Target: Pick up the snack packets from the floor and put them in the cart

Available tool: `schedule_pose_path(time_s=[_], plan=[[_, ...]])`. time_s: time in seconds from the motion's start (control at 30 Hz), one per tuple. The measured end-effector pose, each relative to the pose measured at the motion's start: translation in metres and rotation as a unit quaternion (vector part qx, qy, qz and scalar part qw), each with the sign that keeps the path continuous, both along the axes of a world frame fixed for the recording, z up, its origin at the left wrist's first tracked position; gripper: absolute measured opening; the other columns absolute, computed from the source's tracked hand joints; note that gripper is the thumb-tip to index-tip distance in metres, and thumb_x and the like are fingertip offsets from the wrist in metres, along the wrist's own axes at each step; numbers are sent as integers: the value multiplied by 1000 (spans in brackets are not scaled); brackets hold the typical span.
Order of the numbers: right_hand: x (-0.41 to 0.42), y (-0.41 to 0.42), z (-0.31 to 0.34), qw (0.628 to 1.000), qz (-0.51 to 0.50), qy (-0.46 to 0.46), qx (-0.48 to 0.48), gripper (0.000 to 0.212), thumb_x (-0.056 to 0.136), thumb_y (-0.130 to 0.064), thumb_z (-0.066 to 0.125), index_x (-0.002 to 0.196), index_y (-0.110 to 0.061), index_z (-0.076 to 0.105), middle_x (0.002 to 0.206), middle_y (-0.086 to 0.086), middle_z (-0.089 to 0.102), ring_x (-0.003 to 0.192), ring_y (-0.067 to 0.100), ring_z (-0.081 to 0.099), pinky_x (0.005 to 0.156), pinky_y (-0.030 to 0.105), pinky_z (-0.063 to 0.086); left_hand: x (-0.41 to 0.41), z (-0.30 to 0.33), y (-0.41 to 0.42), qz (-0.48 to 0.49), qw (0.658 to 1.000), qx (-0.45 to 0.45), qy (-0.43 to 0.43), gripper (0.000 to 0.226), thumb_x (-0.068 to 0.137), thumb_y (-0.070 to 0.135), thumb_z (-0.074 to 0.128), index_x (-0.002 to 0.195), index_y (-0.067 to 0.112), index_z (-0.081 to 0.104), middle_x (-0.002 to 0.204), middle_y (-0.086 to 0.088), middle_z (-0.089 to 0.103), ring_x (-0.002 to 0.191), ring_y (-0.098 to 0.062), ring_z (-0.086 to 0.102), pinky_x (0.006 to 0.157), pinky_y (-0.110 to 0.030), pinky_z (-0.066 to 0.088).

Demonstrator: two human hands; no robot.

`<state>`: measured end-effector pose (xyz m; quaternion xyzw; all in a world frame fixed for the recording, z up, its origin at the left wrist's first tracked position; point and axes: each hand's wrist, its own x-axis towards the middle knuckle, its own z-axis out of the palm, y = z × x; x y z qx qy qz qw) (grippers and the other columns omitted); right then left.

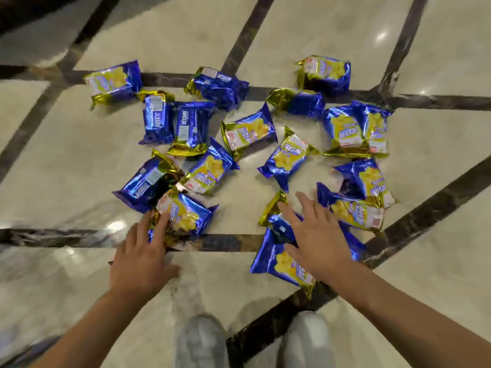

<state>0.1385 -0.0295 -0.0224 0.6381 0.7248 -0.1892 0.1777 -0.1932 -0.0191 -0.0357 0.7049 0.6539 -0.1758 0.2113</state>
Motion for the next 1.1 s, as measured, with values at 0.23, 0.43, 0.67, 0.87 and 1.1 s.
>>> schedule_pose_path(time_s=[0.23, 0.43, 0.67, 0.87, 1.1], plan=[[-4, 16, -39, 999, -9, 26, -22, 78, 94, -39, 55, 151, -32, 2, 136, 6, 37, 114, 27, 46, 81, 38, 48, -8, -33, -5, 6, 999, 48, -23, 109, 66, 21, 82, 153, 27, 18, 139, -17, 37, 97, -42, 55, 79, -50, 50], [-11, 26, -14, 999, -37, 33, -9, 68, 94, -38, 54, 148, -31, 13, 132, 5, 43, 112, 24, 49, 79, 34, 50, -11, 2, -3, 78, 994, 52, -59, 74, 75, 26, 76, 139, 26, 37, 131, -9, 40, 90, -38, 61, 66, -41, 52], [-40, 46, 177, 990, -60, 107, 68, 66, 92, -32, 59, 147, -26, 23, 122, 8, 46, 107, 28, 50, 76, 41, 52, -5, 208, 27, 142, 973, 144, -108, 57, 77, 19, 74, 126, 17, 46, 132, -12, 37, 94, -40, 58, 77, -45, 52], [-92, 56, 457, 978, -68, 158, 118, 65, 90, -31, 61, 144, -26, 26, 119, 9, 49, 103, 30, 53, 76, 47, 52, -10, 493, 32, 179, 957, 196, -116, 58, 81, 19, 71, 130, 14, 42, 133, -16, 37, 100, -41, 55, 80, -48, 52], [-171, 51, 683, 962, -30, 223, 158, 62, 87, -33, 64, 140, -26, 32, 118, 9, 50, 107, 32, 53, 80, 46, 50, -69, 735, -12, 274, 919, 271, -87, 55, 78, 24, 67, 127, 19, 44, 131, -11, 36, 108, -35, 48, 87, -44, 46]])
